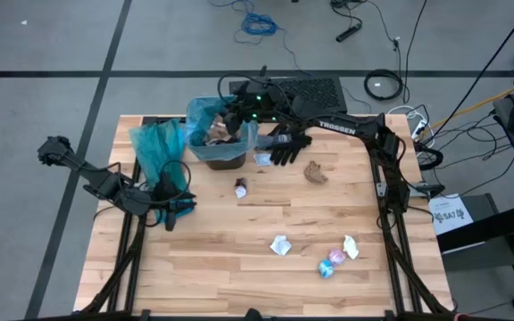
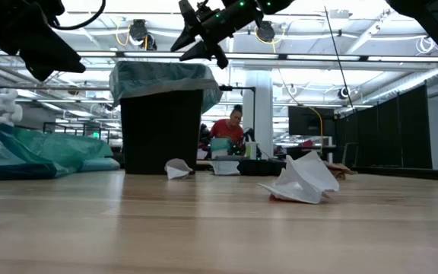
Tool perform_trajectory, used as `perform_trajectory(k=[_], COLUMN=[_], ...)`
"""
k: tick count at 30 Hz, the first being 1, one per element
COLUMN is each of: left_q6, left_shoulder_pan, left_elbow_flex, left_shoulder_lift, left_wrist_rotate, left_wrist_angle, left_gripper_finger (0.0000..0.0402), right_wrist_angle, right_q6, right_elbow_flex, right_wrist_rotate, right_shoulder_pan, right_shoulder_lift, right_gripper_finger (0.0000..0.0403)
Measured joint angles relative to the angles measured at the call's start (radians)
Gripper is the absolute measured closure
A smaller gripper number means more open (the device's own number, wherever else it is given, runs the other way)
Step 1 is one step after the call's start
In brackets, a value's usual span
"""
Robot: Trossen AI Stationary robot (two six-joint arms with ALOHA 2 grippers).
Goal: Place trash/remove bag and relplace
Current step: Put the brown napkin into the trash bin, then put the white cardboard into the trash bin
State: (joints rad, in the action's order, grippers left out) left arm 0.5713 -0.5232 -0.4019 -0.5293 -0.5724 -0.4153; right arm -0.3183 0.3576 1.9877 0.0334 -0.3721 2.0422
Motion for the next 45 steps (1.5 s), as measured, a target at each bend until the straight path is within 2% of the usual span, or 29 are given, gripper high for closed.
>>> perform_trajectory(k=[5, 8, 13, 18, 21, 26, 31, 39, 45], left_q6=[0.000, -0.001, -0.001, -0.002, -0.011, -0.011, -0.031, -0.028, -0.027], left_shoulder_pan=[0.000, 0.000, 0.000, 0.000, 0.000, 0.000, 0.000, 0.000, 0.001], left_elbow_flex=[0.000, 0.000, 0.000, 0.000, 0.000, 0.000, 0.000, 0.000, 0.000], left_shoulder_lift=[0.000, 0.000, 0.000, 0.000, 0.000, 0.000, 0.000, 0.000, 0.000], left_wrist_rotate=[0.000, 0.000, 0.001, 0.001, 0.000, -0.003, -0.005, -0.004, 0.077], left_wrist_angle=[0.009, 0.010, 0.007, 0.004, 0.002, 0.000, 0.001, 0.001, 0.002], left_gripper_finger=[0.0281, 0.0281, 0.0281, 0.0281, 0.0281, 0.0281, 0.0281, 0.0281, 0.0281], right_wrist_angle=[-0.003, -0.036, -0.235, -0.462, -0.627, -0.843, -0.827, -0.807, -0.743], right_q6=[0.000, -0.009, -0.099, -0.106, -0.108, -0.047, 0.020, 0.077, 0.075], right_elbow_flex=[0.000, 0.000, 0.000, 0.001, 0.001, 0.001, 0.001, 0.000, 0.000], right_wrist_rotate=[0.034, 0.110, 0.123, 0.117, 0.055, -0.079, -0.160, -0.158, -0.159], right_shoulder_pan=[0.000, -0.002, -0.006, 0.025, 0.075, 0.179, 0.276, 0.343, 0.345], right_shoulder_lift=[-0.010, -0.043, -0.153, -0.243, -0.255, -0.202, -0.111, 0.043, 0.137], right_gripper_finger=[0.0219, 0.0219, 0.0242, 0.0268, 0.0276, 0.0274, 0.0266, 0.0237, 0.0197])
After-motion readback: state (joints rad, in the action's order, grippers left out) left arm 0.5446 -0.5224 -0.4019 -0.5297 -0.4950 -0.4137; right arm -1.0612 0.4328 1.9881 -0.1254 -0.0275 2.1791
